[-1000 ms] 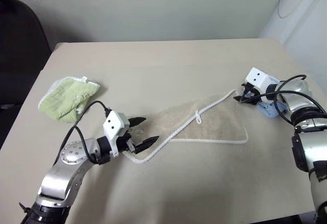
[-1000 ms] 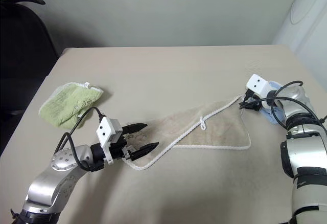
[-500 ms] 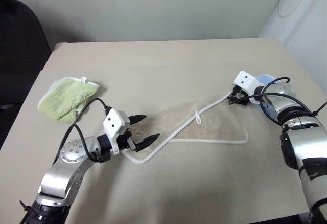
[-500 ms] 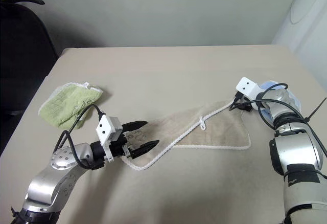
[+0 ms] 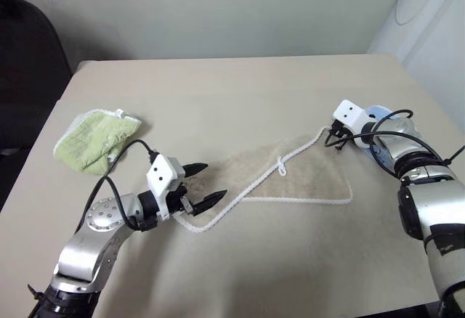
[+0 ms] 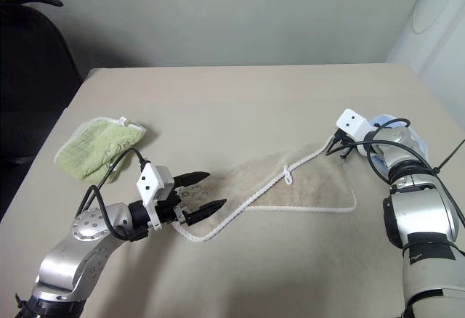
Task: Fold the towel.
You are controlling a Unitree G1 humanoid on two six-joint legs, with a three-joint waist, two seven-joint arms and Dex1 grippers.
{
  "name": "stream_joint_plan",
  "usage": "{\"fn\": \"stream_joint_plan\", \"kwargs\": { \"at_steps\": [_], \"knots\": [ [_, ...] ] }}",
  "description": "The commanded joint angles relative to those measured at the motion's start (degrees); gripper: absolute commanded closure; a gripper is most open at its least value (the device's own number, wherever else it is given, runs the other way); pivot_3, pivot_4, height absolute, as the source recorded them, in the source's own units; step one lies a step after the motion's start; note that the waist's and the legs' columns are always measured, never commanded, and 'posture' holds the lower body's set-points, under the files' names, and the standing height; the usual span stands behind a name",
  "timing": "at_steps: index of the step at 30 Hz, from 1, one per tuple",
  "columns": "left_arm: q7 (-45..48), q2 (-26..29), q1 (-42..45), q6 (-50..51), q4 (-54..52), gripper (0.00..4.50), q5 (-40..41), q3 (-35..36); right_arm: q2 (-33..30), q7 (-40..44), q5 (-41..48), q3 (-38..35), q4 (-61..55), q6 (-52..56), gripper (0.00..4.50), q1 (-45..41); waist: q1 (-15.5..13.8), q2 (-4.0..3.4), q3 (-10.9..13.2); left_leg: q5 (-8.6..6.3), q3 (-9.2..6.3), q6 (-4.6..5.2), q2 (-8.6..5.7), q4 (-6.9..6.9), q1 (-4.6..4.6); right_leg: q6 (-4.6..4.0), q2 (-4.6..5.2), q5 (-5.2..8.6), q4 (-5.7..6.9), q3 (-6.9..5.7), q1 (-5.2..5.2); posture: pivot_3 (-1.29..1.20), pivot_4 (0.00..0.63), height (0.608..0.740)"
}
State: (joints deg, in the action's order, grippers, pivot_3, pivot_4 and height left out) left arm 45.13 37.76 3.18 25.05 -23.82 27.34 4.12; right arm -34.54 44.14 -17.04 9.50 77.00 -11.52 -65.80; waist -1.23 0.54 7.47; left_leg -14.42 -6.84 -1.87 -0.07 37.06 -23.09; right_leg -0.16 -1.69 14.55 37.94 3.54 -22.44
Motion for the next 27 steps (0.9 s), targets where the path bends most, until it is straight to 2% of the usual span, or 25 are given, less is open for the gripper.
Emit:
{"fn": "stream_joint_plan", "kwargs": {
  "at_steps": [1,8,12,14,18,27],
  "knots": [
    [2.1,2.6,-0.4,-1.3,-0.5,0.00,-0.4,2.2,-1.2,0.8,1.5,-1.8,-1.3,-2.4,4.45,0.5,0.0,0.00,0.0,0.00,0.00,0.00,0.00,0.00,0.00,0.00,0.00,0.00,0.00,0.00,0.00,0.00,0.150,0.740],
    [16.5,15.6,-3.6,-4.1,3.1,0.00,0.4,5.6,-1.0,1.4,2.9,-3.4,-3.3,-6.1,4.45,2.3,0.2,-0.07,0.0,-0.05,0.00,-0.08,0.03,-0.03,-0.05,-0.11,-0.01,0.06,0.01,-0.03,-0.13,0.00,0.150,0.740],
    [25.3,21.2,-2.6,-4.7,5.4,0.00,1.4,5.2,-0.1,1.1,4.2,-4.5,-4.4,-7.1,4.45,3.1,0.2,-0.07,0.0,-0.07,-0.02,-0.11,0.04,-0.03,-0.10,-0.16,0.00,0.09,0.01,-0.04,-0.20,0.00,0.150,0.740],
    [27.6,22.3,-1.1,-5.7,6.2,0.00,0.5,3.3,0.4,1.2,5.0,-5.0,-5.2,-7.7,4.45,3.6,0.1,-0.07,0.0,-0.08,-0.03,-0.11,0.04,-0.04,-0.10,-0.18,0.00,0.11,0.01,-0.04,-0.20,0.00,0.150,0.740],
    [29.0,21.9,3.4,-10.3,7.5,0.00,-6.5,-3.8,1.3,1.7,7.5,-6.6,-8.2,-8.6,4.45,5.1,0.1,-0.09,0.0,-0.10,-0.05,-0.10,0.03,-0.02,-0.11,-0.18,0.00,0.11,0.00,-0.05,-0.21,0.00,0.150,0.740],
    [36.5,21.9,8.8,-11.8,8.2,0.00,-10.3,-14.0,1.3,1.7,10.0,-7.5,-13.7,-7.5,4.45,8.8,0.4,-0.09,0.0,-0.09,-0.10,-0.14,0.08,-0.06,-0.37,-0.22,-0.01,0.13,0.05,-0.14,-0.38,0.00,0.150,0.740]
  ]
}}
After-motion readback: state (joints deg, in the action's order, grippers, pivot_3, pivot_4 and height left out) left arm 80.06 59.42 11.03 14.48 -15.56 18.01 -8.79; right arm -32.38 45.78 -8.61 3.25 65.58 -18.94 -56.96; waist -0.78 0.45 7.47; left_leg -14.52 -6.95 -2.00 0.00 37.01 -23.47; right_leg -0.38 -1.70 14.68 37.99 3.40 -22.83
